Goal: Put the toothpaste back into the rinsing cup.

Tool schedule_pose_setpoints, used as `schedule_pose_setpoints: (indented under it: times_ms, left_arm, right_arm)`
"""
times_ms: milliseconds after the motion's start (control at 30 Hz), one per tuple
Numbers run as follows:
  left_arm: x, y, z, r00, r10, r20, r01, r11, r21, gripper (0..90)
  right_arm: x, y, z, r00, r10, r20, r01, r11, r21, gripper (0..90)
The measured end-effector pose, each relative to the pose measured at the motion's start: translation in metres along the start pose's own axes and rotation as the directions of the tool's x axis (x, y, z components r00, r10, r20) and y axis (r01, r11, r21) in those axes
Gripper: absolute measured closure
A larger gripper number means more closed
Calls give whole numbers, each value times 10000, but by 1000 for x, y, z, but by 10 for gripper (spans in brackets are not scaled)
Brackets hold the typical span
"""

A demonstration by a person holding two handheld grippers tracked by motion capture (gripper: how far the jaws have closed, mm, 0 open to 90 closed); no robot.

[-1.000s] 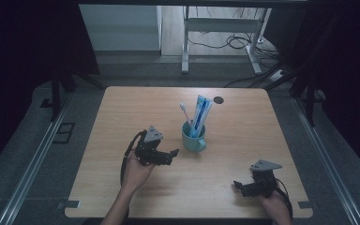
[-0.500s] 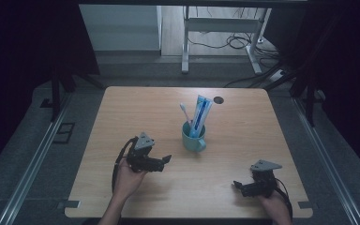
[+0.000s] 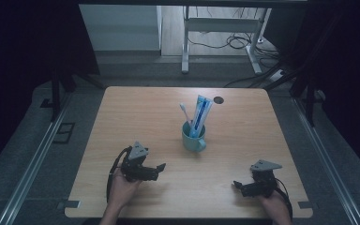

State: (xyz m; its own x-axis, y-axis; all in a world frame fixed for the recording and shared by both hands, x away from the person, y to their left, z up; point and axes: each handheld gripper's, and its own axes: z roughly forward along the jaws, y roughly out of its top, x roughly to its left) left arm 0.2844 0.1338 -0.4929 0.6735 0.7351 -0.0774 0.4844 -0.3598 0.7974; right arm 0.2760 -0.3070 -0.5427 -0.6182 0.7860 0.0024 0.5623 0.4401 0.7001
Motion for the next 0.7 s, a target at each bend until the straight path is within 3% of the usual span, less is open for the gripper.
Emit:
schedule_pose_setpoints:
  times_ms: [367,700]
  left_arm:
    - [-6,-23,8,9999,-19,-150,24,9994,332,96]
    - [-12,-42,23,9994,211,-278,-177,9932,1153,96]
  right_arm:
    - [0,0,0,10000,-18,26,18,10000,-19,0]
    - [0,0,0,10000,-11,41,11,10000,-24,0]
